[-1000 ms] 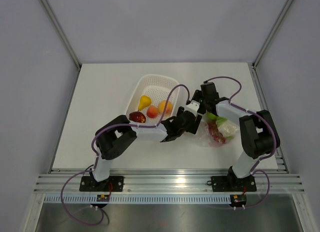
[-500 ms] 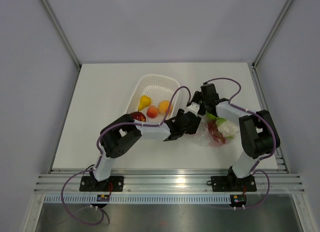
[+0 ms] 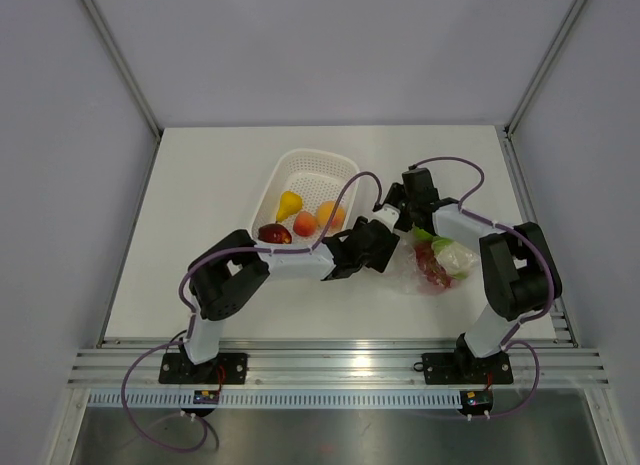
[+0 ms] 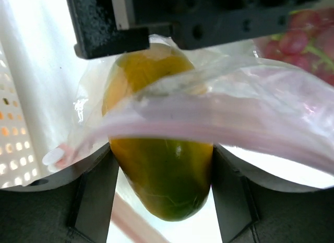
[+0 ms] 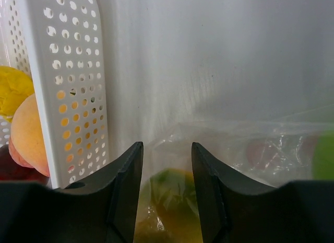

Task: Open the zip-top bag and remove the fake food
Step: Pick up the fake fruit from the zipper food storage bag, then place the fake fruit in the bin.

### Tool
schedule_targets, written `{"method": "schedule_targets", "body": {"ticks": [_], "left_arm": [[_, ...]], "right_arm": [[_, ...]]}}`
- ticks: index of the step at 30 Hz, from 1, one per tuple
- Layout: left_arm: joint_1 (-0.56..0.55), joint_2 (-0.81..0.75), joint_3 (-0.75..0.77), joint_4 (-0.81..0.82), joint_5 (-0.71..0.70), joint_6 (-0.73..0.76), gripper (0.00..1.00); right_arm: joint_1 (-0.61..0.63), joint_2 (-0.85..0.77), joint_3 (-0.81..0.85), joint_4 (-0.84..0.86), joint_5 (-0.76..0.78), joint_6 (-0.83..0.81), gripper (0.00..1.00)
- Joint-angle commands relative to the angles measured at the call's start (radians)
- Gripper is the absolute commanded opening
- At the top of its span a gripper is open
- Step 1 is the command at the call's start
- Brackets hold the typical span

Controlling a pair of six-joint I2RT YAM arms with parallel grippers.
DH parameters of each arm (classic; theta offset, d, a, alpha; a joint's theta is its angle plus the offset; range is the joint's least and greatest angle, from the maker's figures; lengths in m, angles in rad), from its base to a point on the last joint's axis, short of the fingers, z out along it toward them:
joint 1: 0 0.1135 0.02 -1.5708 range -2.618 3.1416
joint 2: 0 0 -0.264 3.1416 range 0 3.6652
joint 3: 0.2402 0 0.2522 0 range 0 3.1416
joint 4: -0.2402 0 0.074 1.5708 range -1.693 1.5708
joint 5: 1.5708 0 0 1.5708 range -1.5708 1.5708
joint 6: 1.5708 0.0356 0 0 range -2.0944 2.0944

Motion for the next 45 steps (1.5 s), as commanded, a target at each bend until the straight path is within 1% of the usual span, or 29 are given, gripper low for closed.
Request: {"method": "schedule_targets", "body": {"ticks": [1, 3, 4, 9, 12, 16, 19, 24, 25, 29, 34, 38, 42, 45], "left_arm": [[0.001, -0.096, 0.036, -0.063, 0.067, 0.048, 0.58], [0.001, -0.107, 0.044, -0.089, 0.09, 0.064, 0.58], [0.003, -0.105, 0.072, -0.135, 0.119, 0.073, 0.58], [0.004, -0.085, 0.168, -0.297, 0.175, 0.128, 0.57], [0.006, -0.085, 0.202, -0.357, 0.222, 0.157, 0.58], [0.009, -0.105, 0.223, -0.417, 0.216, 0.189, 0.57], [0.007, -0.128, 0.226, -0.454, 0.186, 0.212, 0.57], [0.023, -0.159, 0.24, -0.52, 0.19, 0.215, 0.58], [0.03, -0.174, 0.234, -0.522, 0.195, 0.215, 0.58], [0.049, -0.223, 0.214, -0.535, 0.219, 0.222, 0.58], [0.081, -0.286, 0.182, -0.572, 0.343, 0.254, 0.58], [0.096, -0.344, 0.154, -0.583, 0.302, 0.251, 0.58], [0.145, -0.476, 0.055, -0.462, 0.259, 0.208, 0.57], [0.194, -0.533, -0.015, -0.395, 0.227, 0.193, 0.57]], "right_arm": [[0.007, -0.066, -0.01, -0.009, 0.049, 0.014, 0.5], [0.005, -0.081, -0.015, -0.015, 0.07, 0.015, 0.5], [0.007, -0.082, -0.015, -0.02, 0.075, 0.017, 0.5], [0.007, -0.095, -0.013, -0.033, 0.092, 0.028, 0.5], [0.005, -0.096, -0.013, -0.035, 0.089, 0.028, 0.5], [0.005, -0.101, -0.013, -0.038, 0.093, 0.025, 0.5], [0.005, -0.101, -0.015, -0.036, 0.096, 0.029, 0.5], [0.005, -0.096, -0.012, -0.049, 0.102, 0.04, 0.5], [0.005, -0.098, -0.01, -0.05, 0.128, 0.049, 0.5], [0.007, -0.09, -0.004, -0.067, 0.151, 0.069, 0.5], [0.005, -0.072, 0.013, -0.084, 0.15, 0.071, 0.5], [0.007, -0.078, 0.011, -0.084, 0.153, 0.069, 0.5], [0.005, -0.082, 0.011, -0.086, 0.156, 0.069, 0.5], [0.005, -0.082, 0.01, -0.082, 0.155, 0.069, 0.5]]}}
